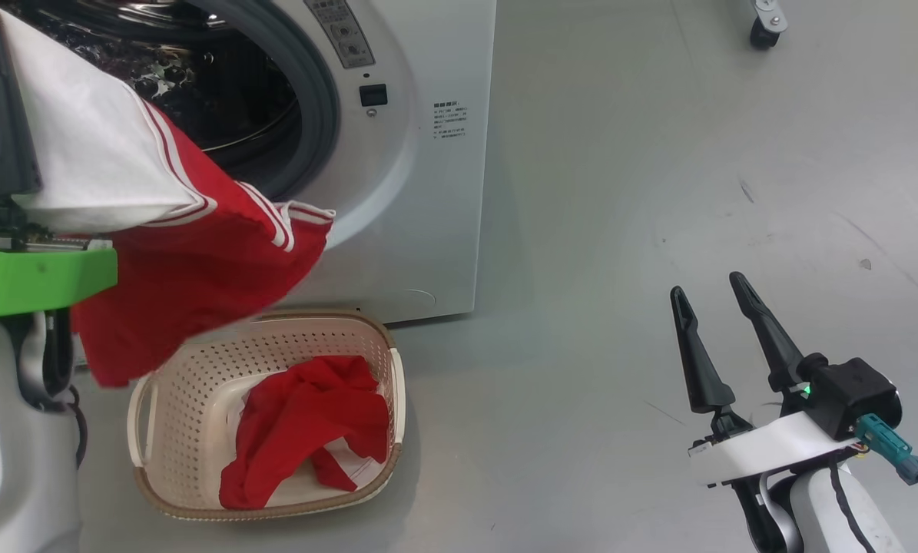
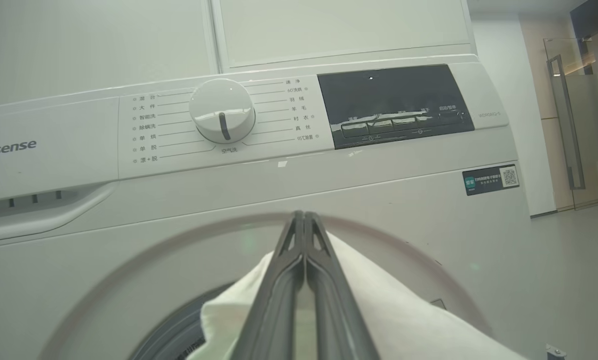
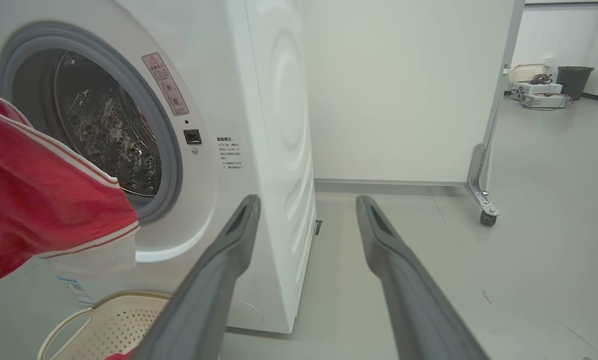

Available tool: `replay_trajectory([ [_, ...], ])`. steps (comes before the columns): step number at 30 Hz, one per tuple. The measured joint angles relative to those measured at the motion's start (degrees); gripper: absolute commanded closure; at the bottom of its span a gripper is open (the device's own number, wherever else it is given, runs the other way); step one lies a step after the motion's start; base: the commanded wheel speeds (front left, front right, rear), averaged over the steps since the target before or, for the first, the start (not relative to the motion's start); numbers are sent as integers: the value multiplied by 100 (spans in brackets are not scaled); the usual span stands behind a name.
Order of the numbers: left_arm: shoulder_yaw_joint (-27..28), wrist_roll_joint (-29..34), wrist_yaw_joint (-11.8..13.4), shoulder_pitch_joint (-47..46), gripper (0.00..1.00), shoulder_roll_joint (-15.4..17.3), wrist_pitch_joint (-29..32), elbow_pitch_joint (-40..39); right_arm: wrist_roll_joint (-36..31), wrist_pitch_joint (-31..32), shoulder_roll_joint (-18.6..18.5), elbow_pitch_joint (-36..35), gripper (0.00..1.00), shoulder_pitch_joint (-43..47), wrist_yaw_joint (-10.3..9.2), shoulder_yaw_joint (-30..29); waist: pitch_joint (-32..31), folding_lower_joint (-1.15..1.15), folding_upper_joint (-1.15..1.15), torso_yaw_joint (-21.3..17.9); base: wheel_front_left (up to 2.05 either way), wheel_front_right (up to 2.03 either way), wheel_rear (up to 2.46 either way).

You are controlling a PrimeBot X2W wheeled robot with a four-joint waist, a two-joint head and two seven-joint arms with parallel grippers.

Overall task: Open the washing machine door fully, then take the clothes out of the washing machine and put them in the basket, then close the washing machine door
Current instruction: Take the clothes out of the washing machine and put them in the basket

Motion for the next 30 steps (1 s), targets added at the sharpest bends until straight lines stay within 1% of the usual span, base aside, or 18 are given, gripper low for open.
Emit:
replay_trajectory([
  [10,-157,14,0,572,100,-54,0,35,1,0,1,-14,0,43,0,18,39,0,0,-59,0,0,0],
  [19,-367,25,0,1238,100,-162,2,522,1,0,2,-41,0,54,0,63,112,0,0,-115,0,0,0],
  [30,-543,185,-1,1408,100,-144,8,935,1,0,-7,-94,0,41,0,209,323,0,0,-247,0,0,0],
])
